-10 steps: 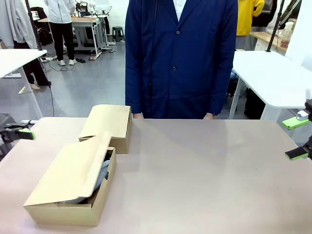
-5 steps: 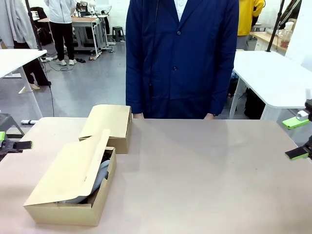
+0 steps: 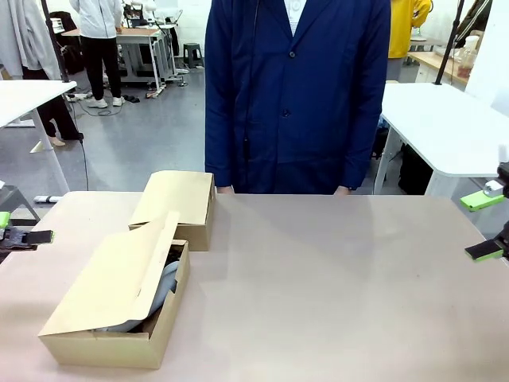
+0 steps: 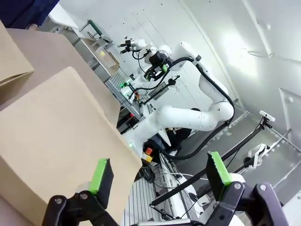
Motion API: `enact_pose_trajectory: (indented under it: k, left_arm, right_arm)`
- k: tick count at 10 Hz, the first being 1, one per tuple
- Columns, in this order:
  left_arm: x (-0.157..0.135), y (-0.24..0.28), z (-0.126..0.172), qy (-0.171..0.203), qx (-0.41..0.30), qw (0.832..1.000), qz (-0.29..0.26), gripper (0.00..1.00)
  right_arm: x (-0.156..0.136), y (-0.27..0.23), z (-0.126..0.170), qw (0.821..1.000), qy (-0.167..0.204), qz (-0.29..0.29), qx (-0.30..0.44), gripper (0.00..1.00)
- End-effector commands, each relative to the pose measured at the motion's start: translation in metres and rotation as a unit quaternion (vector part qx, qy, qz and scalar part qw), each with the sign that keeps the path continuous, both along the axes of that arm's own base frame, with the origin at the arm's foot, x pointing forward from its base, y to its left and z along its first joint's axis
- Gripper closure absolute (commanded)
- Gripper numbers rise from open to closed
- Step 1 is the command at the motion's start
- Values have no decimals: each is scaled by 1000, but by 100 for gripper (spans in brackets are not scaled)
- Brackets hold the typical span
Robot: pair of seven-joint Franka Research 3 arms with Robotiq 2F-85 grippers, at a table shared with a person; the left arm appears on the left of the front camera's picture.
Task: Place items inside the box.
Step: Close the lid of the Mailer Box closest to the robot.
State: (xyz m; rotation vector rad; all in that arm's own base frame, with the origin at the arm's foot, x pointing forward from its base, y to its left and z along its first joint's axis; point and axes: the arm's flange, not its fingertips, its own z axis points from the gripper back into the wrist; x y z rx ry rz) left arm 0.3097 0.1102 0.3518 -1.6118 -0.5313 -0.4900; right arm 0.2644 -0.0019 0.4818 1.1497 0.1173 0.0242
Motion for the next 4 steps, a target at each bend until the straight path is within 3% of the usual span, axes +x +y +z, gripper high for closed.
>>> enact_pose_trajectory:
  k: [1, 4]
  left_arm:
    - [-4, -2, 0, -12, 1, 1000, -1, 0]
    - [-4, -2, 0, -12, 1, 1000, -1, 0]
  right_arm:
    - [-1, 1, 4, 1000, 4, -5, 9, 0]
    - [-1, 1, 4, 1000, 4, -5, 9, 0]
